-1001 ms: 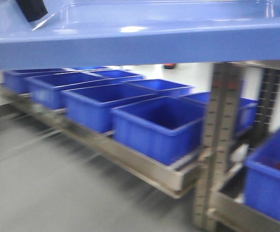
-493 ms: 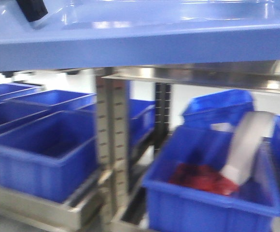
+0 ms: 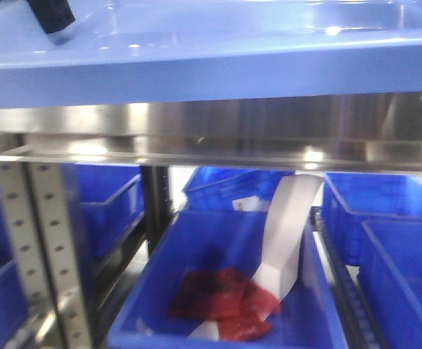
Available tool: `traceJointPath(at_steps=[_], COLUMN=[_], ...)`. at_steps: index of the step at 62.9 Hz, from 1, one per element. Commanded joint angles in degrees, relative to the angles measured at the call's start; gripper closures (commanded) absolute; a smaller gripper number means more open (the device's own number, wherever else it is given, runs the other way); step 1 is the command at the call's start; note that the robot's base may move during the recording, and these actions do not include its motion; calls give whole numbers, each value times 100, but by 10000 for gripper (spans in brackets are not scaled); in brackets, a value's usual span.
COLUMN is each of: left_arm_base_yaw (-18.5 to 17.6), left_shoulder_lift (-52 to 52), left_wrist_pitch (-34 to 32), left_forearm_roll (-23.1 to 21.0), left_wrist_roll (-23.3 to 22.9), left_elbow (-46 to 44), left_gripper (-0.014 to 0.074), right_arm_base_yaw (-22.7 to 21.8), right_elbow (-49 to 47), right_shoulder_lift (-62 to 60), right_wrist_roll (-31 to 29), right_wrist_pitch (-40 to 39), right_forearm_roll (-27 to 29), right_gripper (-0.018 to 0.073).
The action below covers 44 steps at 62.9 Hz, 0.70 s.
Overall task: Grab blue tray and place on right shelf
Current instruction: 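Hold the tray while the base turns and drives to the steel shelf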
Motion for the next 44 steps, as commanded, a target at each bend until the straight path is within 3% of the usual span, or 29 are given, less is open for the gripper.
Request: traceJointPath(at_steps=[1, 44], left_arm_base_yaw=[-61, -61], left_shoulder_lift=[-200, -200], left_wrist_pitch=[573, 573], left_forearm_roll=[-111, -111], left_wrist_roll=[239, 239], left_elbow=[-172, -172], left_gripper=[645, 645], right_arm_base_yaw=[4, 4], right_elbow=[-200, -200], right_shoulder_lift=[-149, -149], right_wrist_roll=[-231, -231], right_wrist_pitch=[-249, -249], right_forearm_roll=[-195, -195], right_gripper=[502, 502])
